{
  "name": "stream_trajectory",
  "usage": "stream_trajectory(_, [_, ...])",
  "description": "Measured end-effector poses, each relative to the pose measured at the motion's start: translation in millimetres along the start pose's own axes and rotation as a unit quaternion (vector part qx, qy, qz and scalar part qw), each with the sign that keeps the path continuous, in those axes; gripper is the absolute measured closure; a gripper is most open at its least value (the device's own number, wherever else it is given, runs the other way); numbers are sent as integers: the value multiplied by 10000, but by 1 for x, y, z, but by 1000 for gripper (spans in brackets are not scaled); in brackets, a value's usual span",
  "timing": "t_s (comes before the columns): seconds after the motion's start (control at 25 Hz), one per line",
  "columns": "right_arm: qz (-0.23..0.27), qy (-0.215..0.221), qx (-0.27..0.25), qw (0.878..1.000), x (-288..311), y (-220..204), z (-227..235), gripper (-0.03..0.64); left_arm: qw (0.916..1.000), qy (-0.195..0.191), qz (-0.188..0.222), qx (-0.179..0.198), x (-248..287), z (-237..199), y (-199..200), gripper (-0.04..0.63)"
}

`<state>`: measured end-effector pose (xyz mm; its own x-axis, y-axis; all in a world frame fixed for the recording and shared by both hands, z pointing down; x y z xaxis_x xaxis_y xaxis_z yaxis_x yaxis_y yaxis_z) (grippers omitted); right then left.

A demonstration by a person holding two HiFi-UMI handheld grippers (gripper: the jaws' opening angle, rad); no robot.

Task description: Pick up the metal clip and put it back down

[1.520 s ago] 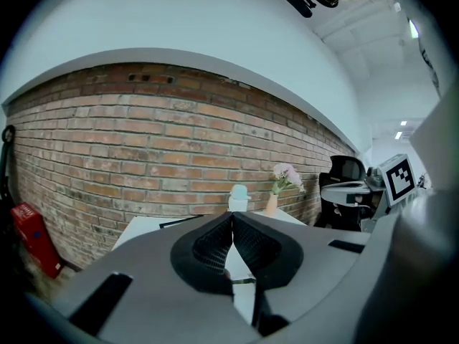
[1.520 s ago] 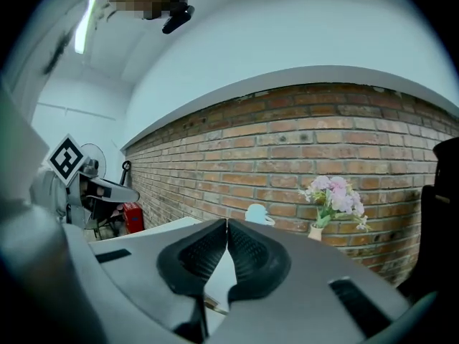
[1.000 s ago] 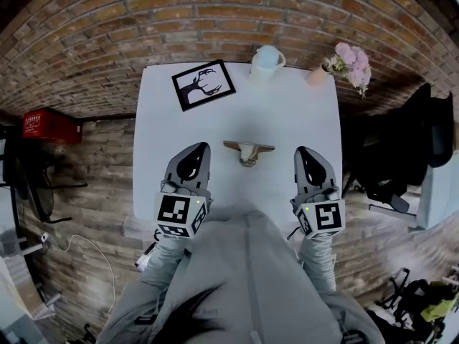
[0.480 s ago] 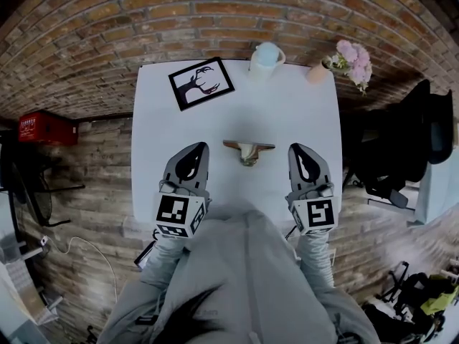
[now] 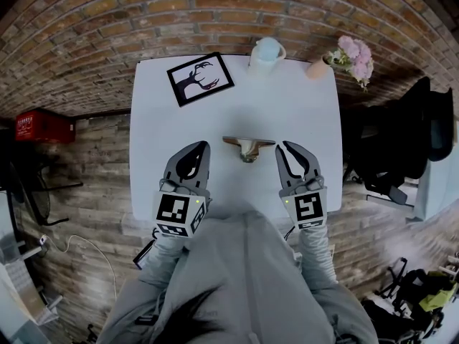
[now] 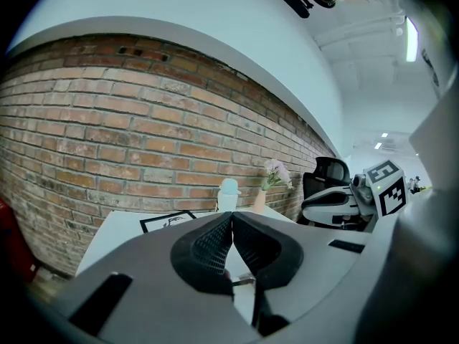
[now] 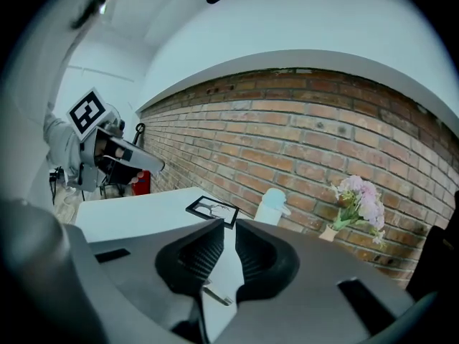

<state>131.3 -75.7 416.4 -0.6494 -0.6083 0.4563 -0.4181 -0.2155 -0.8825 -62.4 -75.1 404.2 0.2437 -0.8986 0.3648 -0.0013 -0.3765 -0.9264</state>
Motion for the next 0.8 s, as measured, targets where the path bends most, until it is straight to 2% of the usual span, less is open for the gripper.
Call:
stream_trajectory(0.08, [-168,99,-100,9998,6,-5,-4,581,10000,-21,-14,-5,-1,0,-2,569])
stream_trajectory(0.24, [-583,366,-358,9970,22,-21,-12,509,10000,-49,-56,-12,-2,0,-5,569])
stream_trajectory(0.4, [-981,626,-619,9913,38,-42,-20,466,9999,-69,-109,-21,-2,0,-9,569])
stream_trajectory(0.8, [-1479,1140,-831,9789,70,-74,-42,422,9995,-143,-267,-44,1,-5,-23,569])
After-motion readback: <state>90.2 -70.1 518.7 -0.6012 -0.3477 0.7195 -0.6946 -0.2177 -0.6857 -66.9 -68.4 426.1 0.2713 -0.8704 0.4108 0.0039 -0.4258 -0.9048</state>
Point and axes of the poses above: the fingertips, and each gripper's own axes: x forward along the fingers, z to its right, y out of its top, the point moved 3 cm from there along -x, backward along the fingers, and after that the axes turned 15 degrees about y, right-handed, at the moved point
